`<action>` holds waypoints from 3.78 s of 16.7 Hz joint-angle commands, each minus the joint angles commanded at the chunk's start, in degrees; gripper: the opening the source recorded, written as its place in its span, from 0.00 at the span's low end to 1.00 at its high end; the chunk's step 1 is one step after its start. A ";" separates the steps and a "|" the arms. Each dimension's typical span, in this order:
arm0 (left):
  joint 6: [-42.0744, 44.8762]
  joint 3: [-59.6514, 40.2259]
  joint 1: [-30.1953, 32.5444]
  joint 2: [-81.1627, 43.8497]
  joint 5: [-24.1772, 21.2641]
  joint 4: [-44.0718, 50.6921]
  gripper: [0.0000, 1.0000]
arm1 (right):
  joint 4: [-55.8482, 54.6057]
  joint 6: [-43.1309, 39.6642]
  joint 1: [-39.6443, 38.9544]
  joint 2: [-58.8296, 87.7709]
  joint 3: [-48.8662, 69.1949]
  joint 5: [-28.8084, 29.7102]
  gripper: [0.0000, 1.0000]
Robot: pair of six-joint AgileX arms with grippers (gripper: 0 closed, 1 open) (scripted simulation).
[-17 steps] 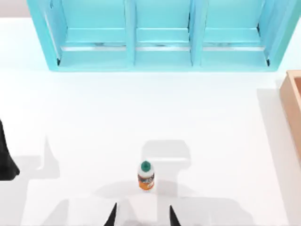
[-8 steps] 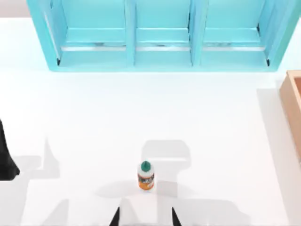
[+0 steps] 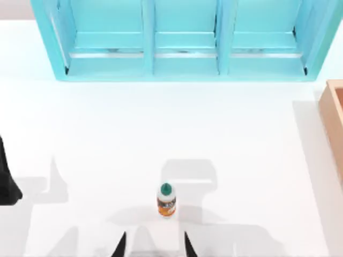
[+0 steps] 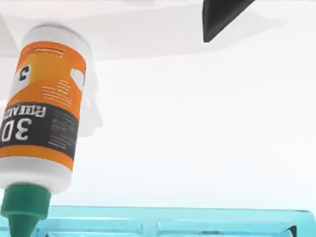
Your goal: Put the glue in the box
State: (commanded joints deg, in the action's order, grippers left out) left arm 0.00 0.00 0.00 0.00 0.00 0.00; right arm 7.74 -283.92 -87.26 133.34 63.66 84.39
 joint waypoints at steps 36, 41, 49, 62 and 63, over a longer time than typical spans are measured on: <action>0.00 0.00 0.00 0.00 0.00 0.00 1.00 | -71.27 -55.62 14.28 4.51 -11.62 -10.33 0.00; 0.00 0.00 0.00 0.00 0.00 0.00 1.00 | -71.27 -55.62 14.28 4.51 -11.62 -10.33 0.00; 0.00 0.00 0.00 0.00 0.00 0.00 1.00 | -64.78 -55.67 13.34 -2.64 -11.85 -10.67 0.00; 0.00 0.00 0.00 0.00 0.00 0.00 1.00 | -50.98 -55.09 13.83 -16.63 -12.58 -10.58 0.00; 0.00 0.00 0.00 0.00 0.00 0.00 1.00 | -50.98 -55.09 13.83 -16.63 -12.58 -10.58 0.00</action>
State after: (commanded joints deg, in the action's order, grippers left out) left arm 0.00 0.00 0.00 0.00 0.00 0.00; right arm -43.24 -339.02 -73.43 116.71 51.07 73.80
